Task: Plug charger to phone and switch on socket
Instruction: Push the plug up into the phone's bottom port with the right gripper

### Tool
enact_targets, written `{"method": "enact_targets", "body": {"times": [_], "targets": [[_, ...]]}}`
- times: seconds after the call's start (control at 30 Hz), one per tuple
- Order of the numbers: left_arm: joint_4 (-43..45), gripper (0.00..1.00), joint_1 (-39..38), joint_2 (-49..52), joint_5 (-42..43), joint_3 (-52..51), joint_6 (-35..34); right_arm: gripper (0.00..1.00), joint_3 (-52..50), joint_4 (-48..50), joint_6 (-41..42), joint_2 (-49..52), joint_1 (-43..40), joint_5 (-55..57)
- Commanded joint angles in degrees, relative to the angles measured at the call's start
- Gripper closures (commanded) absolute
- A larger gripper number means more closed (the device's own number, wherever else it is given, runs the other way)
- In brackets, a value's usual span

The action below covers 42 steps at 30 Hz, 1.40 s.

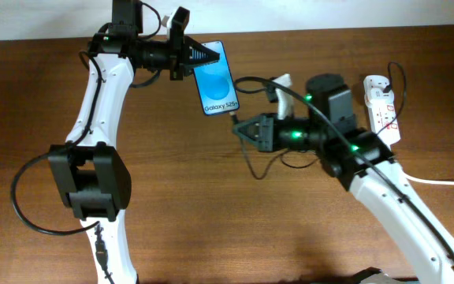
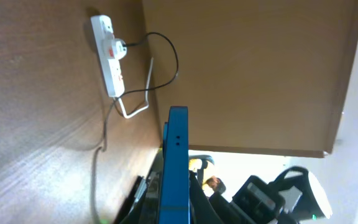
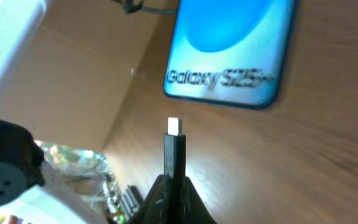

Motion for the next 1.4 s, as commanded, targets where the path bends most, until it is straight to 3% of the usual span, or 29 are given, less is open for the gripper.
{"method": "enact_targets", "body": {"times": [0.0,0.2,0.57,1.37], "targets": [[0.35,1.00,0.26,-0.22,5.33,0.52,-4.07,0.96,-0.15,2.54,7.15,2.32,4.15,4.76],[1.60,1.00,0.31,-0.22,5.29,0.52,-4.07,0.96,-0.15,3.28,10.21,2.64,5.60,8.68],[1.77,1.00,2.51,-0.22,4.83,0.52,-7.08,0.96,-0.15,5.16,9.92,1.60,5.62,8.61],[1.77,1.00,2.12,-0.22,3.76,0.52,-7.06,0.96,-0.15,6.71,9.70,1.66,5.60,7.61]]}}
